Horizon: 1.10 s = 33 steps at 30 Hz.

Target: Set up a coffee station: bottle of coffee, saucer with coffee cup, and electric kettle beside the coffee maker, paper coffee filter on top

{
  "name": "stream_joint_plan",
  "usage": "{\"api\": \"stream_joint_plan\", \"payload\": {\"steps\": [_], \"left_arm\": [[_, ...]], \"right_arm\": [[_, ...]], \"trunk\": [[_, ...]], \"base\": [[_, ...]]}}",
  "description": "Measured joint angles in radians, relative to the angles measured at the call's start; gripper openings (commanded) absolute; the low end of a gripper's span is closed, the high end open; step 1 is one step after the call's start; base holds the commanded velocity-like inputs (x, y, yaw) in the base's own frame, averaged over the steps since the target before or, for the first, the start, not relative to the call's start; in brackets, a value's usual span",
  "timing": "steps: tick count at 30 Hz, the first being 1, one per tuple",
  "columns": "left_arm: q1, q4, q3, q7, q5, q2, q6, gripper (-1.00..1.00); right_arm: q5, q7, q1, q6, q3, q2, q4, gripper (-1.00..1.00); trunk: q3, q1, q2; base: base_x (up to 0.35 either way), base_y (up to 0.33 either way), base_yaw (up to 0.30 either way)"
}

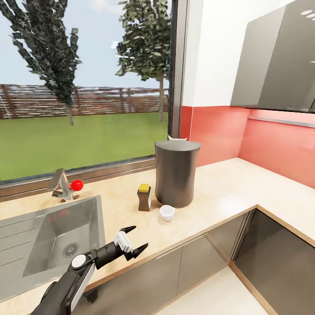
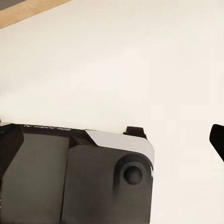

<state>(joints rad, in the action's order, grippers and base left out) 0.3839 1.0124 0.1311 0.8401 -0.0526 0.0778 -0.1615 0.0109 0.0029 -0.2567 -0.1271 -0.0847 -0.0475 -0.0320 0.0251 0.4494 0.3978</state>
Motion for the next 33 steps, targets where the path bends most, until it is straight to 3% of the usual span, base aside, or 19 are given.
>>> {"api": "stream_joint_plan", "payload": {"steps": [10,33], "left_arm": [[0.000,0.001,0.005,0.000,0.000,-0.002,0.000,1.00],[-0.009,0.002,0.007,0.000,-0.002,-0.004,-0.003,1.00]], "right_arm": [[0.000,-0.002,0.000,0.000,0.002,0.000,0.000,1.00],[0.000,-0.004,0.000,0.000,0.002,0.000,0.000,1.00]], "trunk": [[-0.001,0.000,0.000],[0.001,0.000,0.000]], "base": [[-0.003,-0.090,0.036],[-0.225,-0.215,0.264]]}}
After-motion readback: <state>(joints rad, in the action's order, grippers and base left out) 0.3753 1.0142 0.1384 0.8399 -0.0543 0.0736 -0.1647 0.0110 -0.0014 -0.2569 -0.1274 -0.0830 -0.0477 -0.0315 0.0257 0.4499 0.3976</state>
